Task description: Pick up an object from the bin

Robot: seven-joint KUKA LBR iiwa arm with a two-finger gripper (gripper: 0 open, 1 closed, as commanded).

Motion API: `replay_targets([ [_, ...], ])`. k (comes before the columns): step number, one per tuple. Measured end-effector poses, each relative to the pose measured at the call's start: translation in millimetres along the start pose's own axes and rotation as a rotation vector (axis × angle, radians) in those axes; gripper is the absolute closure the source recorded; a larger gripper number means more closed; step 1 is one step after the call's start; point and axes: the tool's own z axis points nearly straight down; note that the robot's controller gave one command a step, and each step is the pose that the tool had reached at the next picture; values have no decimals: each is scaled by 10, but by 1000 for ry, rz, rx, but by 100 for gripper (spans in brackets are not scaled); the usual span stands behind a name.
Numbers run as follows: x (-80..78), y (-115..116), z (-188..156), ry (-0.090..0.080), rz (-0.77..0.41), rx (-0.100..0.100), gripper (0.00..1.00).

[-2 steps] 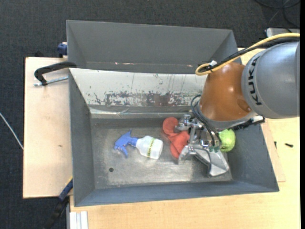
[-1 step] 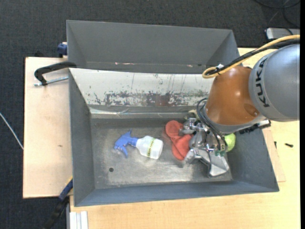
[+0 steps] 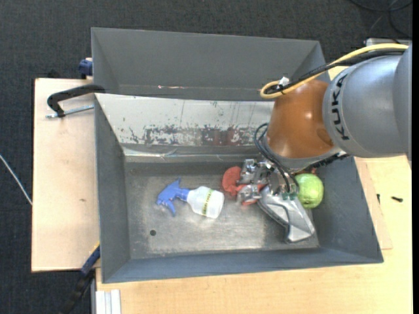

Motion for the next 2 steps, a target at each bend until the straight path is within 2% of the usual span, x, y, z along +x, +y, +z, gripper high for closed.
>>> replay_targets([
  [1,0,0,0,0,0,0,100],
  [2,14,240,-1467,3,-60,0,100],
])
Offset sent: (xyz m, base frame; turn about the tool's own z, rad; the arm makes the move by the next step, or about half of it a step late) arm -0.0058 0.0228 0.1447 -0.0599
